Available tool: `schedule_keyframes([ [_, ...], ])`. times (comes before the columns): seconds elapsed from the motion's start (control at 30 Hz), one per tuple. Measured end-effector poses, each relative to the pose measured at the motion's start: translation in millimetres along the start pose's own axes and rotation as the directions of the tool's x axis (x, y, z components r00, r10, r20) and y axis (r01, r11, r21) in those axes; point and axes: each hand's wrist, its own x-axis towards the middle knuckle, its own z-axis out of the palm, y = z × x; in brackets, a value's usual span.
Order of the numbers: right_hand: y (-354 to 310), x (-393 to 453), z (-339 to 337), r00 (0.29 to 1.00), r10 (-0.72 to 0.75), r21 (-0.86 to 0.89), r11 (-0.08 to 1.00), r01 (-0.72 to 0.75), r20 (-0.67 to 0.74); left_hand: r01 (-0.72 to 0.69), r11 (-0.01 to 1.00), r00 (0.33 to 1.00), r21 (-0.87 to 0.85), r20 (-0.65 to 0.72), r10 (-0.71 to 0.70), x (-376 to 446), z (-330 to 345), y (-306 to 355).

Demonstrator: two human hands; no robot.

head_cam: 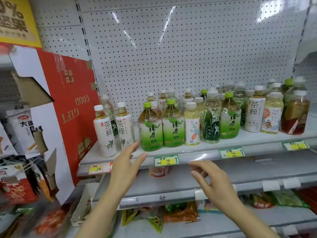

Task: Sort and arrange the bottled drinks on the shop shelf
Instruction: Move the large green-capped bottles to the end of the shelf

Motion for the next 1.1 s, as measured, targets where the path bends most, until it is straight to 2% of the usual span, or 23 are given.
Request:
schedule_keyframes([
  [0.13, 15, 13, 11, 0.991, 0.108, -0.027, 0.994, -0.106, 0.076, -0.006, 0.976, 0.999, 0.216, 0.044, -0.003, 71, 24, 19],
  [0.33, 47, 47, 20, 0.986, 0.121, -0.091, 0.99, -0.111, 0.117, 0.095, 0.947, 0.991, 0.306, 0.061, -0.119, 149, 66, 6],
  [0.5, 60, 85, 26, 0.998, 0.031, -0.24, 0.971, -0.016, 0.058, 0.099, 0.976, 0.991, 0.194, -0.106, -0.079, 149, 70, -8],
  [0.63, 54, 143, 34, 1.0, -0.006, -0.435, 0.9, 0.006, 0.001, -0.011, 0.984, 0.992, 0.177, -0.12, 0.033, 135, 59, -17],
  [0.7, 47, 178, 36, 0.998, 0.028, -0.542, 0.84, 0.005, 0.052, -0.07, 0.983, 0.991, 0.167, -0.101, 0.088, 127, 60, -17],
  [0.8, 45, 218, 35, 0.976, 0.156, -0.679, 0.734, -0.01, 0.154, -0.19, 0.967, 0.97, 0.168, -0.117, 0.211, 115, 64, -21],
  [0.93, 49, 232, 45, 0.956, 0.186, -0.738, 0.674, 0.044, 0.226, -0.32, 0.944, 0.933, 0.078, -0.149, 0.328, 98, 58, -37],
  [1.1, 44, 230, 51, 0.965, 0.116, -0.743, 0.661, 0.103, 0.237, -0.239, 0.957, 0.955, -0.163, -0.216, 0.202, 92, 37, -37],
])
